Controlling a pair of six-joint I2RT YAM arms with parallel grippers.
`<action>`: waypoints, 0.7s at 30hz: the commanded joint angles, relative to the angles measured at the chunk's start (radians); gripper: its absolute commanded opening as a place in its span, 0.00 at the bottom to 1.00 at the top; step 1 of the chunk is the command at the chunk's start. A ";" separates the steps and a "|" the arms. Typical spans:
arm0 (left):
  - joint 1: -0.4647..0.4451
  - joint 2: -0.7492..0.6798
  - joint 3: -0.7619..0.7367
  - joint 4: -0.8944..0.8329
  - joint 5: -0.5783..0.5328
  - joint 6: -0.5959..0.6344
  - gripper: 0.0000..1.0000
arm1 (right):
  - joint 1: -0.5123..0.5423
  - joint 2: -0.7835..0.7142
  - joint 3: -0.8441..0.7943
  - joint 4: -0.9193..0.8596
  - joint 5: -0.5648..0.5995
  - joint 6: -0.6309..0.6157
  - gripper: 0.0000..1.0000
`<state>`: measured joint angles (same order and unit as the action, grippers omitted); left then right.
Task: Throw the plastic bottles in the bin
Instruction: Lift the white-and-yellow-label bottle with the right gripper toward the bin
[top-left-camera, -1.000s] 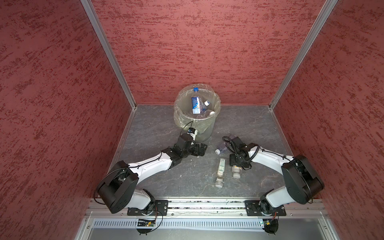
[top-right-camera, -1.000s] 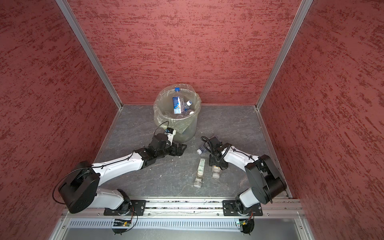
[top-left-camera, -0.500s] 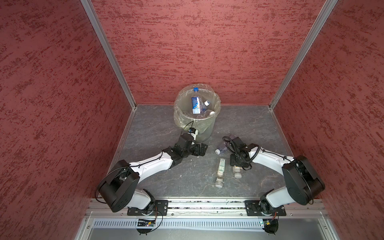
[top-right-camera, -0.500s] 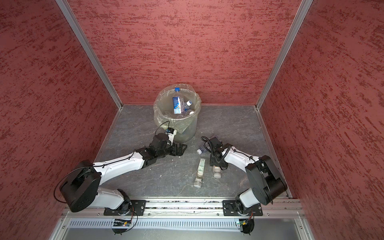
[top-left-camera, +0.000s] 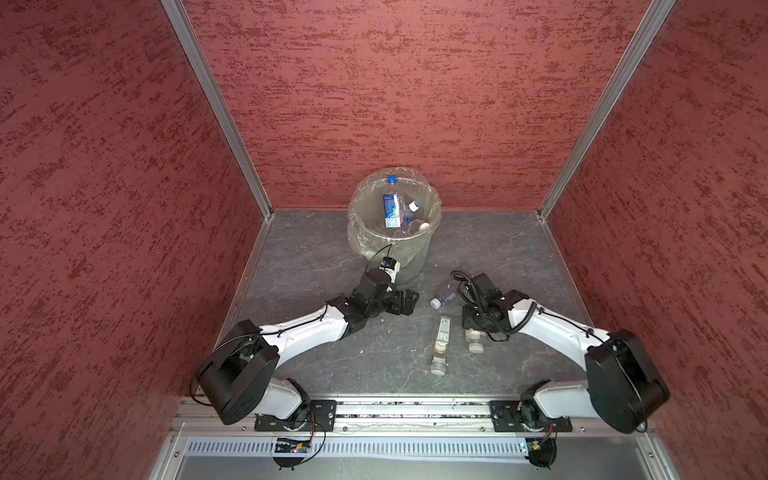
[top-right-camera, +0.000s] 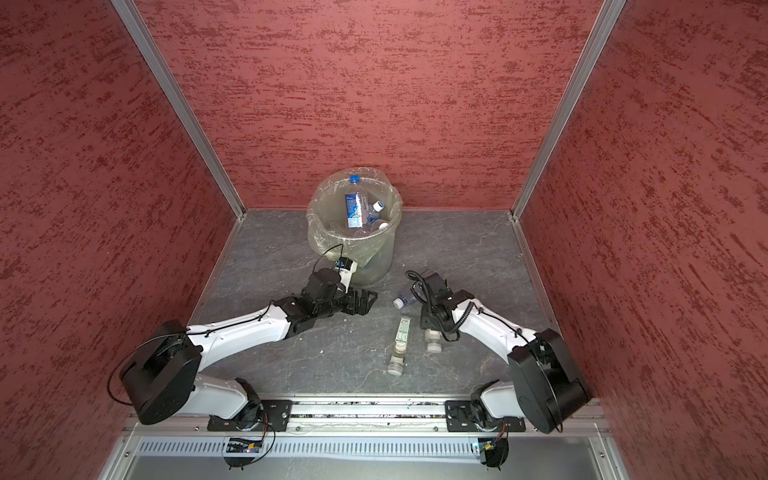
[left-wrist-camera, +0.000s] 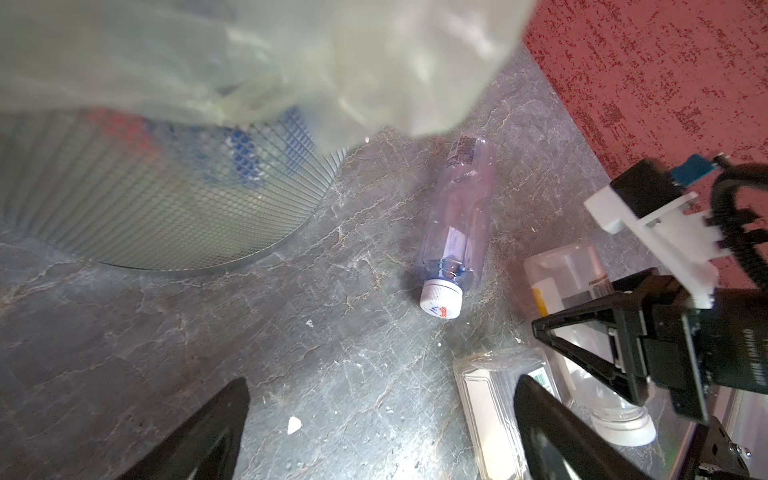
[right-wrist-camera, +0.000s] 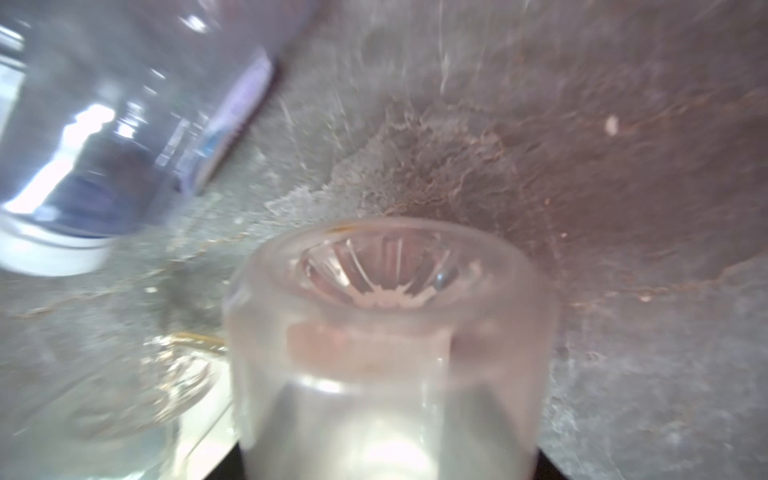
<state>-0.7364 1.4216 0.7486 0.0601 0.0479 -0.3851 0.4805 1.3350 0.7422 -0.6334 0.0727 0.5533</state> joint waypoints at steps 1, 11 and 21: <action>-0.006 0.014 0.028 -0.008 -0.011 0.018 0.99 | -0.006 -0.070 0.051 -0.038 0.047 0.011 0.32; -0.008 0.022 0.028 -0.003 -0.019 0.023 0.99 | -0.005 -0.241 0.174 -0.120 0.087 0.014 0.29; -0.022 0.028 0.024 0.016 -0.020 0.037 0.99 | 0.031 -0.426 0.326 -0.091 0.106 -0.055 0.30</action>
<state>-0.7502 1.4387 0.7521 0.0612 0.0429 -0.3695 0.4976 0.9375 1.0367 -0.7341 0.1436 0.5293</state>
